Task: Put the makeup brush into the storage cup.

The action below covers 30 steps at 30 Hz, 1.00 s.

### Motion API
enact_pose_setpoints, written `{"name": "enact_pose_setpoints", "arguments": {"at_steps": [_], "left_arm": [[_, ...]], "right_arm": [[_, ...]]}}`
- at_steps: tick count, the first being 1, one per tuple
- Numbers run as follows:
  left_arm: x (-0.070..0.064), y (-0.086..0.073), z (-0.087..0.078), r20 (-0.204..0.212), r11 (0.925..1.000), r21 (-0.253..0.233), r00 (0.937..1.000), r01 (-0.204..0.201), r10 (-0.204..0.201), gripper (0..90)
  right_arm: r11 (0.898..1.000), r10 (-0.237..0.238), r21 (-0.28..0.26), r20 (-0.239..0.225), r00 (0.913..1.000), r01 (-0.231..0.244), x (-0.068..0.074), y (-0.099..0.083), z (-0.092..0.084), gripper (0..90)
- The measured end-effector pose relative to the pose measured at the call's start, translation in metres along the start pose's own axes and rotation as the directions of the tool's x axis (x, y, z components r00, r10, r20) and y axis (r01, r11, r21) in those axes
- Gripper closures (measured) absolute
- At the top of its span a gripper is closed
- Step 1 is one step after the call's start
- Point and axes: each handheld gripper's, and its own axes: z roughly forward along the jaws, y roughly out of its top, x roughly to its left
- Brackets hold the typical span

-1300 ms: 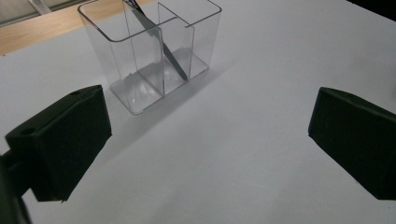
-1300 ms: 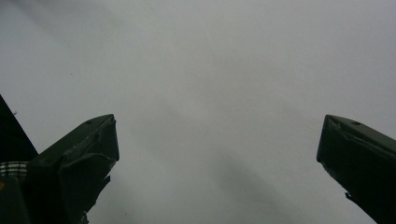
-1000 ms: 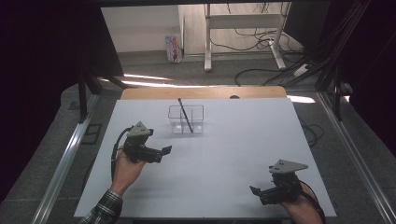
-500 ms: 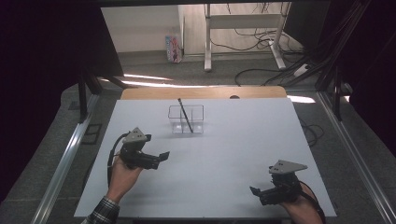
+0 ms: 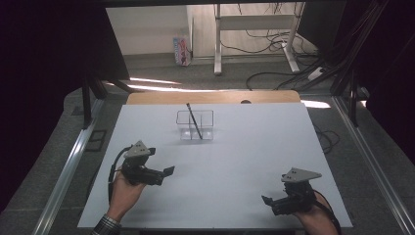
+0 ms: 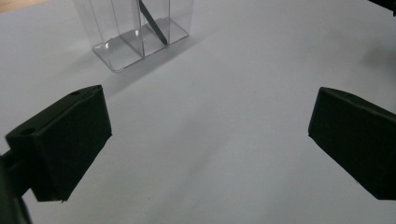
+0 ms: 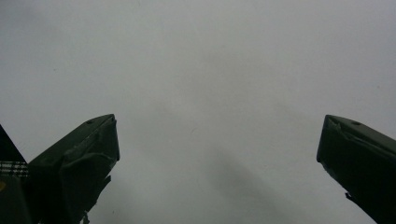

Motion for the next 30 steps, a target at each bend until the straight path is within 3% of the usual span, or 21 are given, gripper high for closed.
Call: {"name": "enact_pose_setpoints", "arguments": {"at_steps": [30], "left_arm": [[-0.013,-0.027,-0.021,-0.033,0.9997,0.024,0.9994,0.004,-0.003,0.0]], "right_arm": [[1.0,0.018,0.003,0.004,0.9998,-0.018,-0.001,0.0,0.0,0.0]]}}
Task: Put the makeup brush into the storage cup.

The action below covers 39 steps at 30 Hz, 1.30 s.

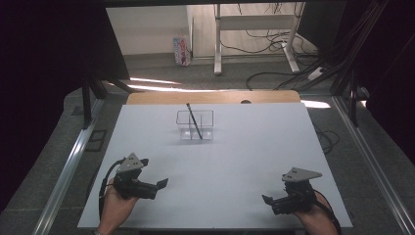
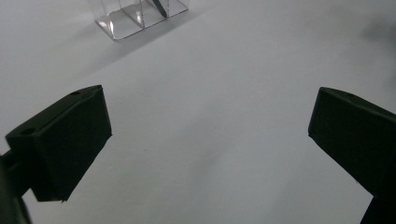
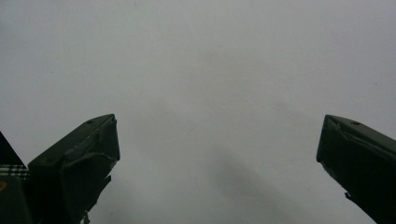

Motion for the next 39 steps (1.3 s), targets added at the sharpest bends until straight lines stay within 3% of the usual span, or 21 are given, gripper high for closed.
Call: {"name": "enact_pose_setpoints", "arguments": {"at_steps": [19,39], "left_arm": [[-0.003,-0.02,-0.022,-0.044,0.9999,-0.002,0.9989,0.015,-0.015,0.0],[-0.006,-0.042,-0.032,-0.079,0.9992,0.017,0.9962,0.037,-0.035,0.0]], "right_arm": [[1.0,-0.006,0.005,-0.001,1.0,0.006,0.0,0.0,0.0,0.0],[1.0,-0.008,0.006,0.0,1.0,0.008,0.001,0.0,0.001,0.0]]}}
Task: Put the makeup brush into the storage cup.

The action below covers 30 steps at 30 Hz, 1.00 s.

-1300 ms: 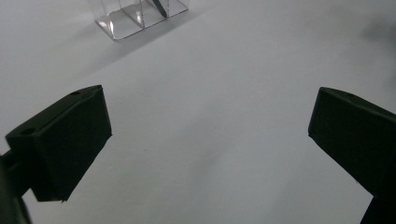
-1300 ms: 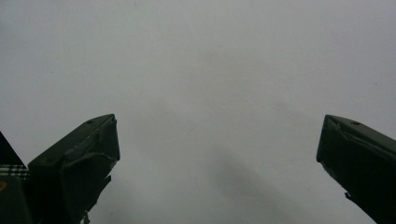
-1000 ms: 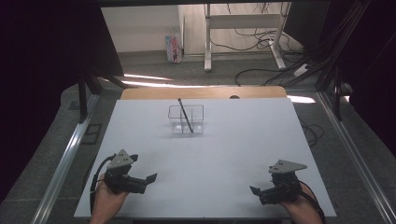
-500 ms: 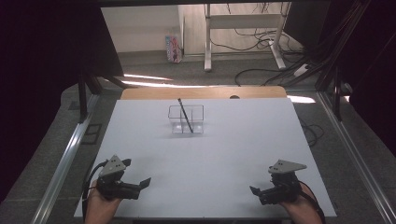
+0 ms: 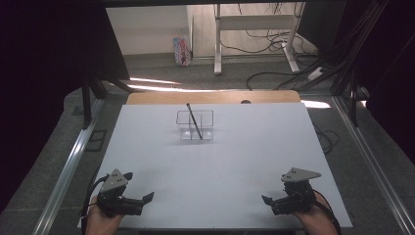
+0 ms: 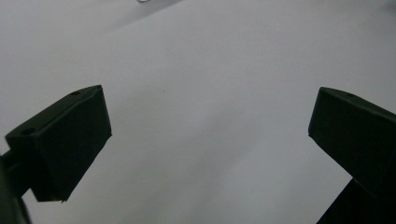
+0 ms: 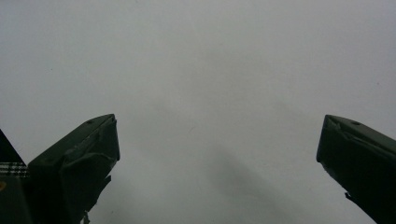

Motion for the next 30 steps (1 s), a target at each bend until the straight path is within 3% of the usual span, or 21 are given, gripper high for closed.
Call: {"name": "enact_pose_setpoints", "arguments": {"at_steps": [19,30], "left_arm": [[-0.001,-0.015,-0.003,-0.014,0.9987,0.045,0.9997,0.023,-0.022,0.0],[-0.002,-0.015,-0.003,-0.021,0.9983,0.052,0.9994,0.027,-0.026,0.0]], "right_arm": [[1.0,-0.004,0.004,-0.001,1.0,0.004,0.0,0.0,0.0,0.0],[1.0,-0.01,0.01,-0.002,0.9999,0.01,0.001,0.0,0.001,0.0]]}}
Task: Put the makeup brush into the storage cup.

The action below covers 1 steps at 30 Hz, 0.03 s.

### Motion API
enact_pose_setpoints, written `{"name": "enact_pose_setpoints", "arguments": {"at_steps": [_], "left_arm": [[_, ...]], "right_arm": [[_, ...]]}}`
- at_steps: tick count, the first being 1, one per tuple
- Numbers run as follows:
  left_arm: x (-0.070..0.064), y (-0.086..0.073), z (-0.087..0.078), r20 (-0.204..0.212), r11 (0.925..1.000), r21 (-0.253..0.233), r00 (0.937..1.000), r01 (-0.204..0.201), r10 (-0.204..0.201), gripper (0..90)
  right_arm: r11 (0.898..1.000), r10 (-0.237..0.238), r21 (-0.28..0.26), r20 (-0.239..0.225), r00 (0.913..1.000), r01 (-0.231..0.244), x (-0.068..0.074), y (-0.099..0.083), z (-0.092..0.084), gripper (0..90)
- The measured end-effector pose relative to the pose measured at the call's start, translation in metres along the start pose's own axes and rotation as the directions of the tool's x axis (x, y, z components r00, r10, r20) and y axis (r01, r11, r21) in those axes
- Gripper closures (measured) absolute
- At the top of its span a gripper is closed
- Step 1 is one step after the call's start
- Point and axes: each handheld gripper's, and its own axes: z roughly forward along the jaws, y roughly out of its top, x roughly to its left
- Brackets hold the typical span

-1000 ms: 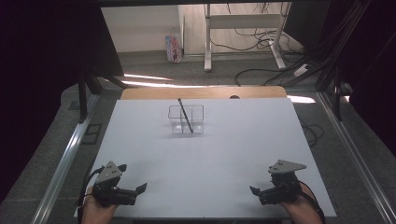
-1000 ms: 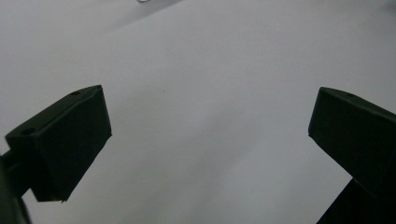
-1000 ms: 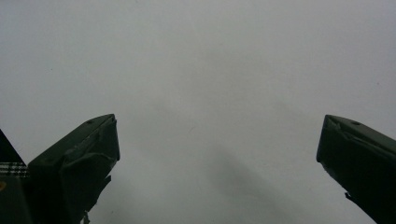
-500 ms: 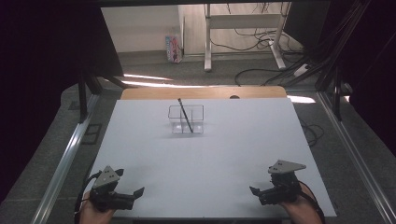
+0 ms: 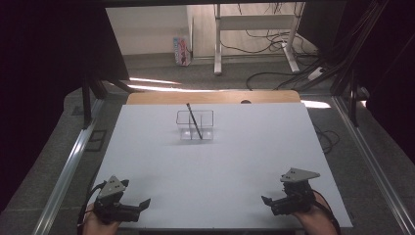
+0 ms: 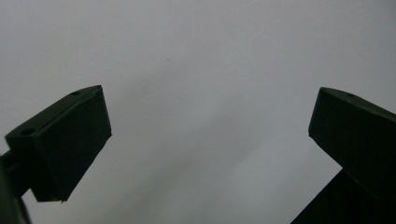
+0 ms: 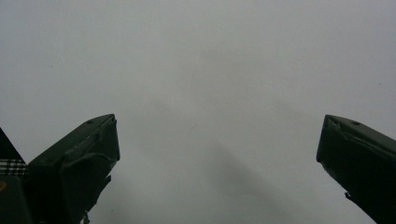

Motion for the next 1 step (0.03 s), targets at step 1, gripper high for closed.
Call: {"name": "enact_pose_setpoints", "arguments": {"at_steps": [1], "left_arm": [[0.0,0.0002,0.0003,-0.001,1.0,0.004,1.0,-0.001,0.001,0.0]], "right_arm": [[1.0,0.0,0.0,-0.002,1.0,0.0,-0.0003,-0.0001,0.0001,0.0]]}}
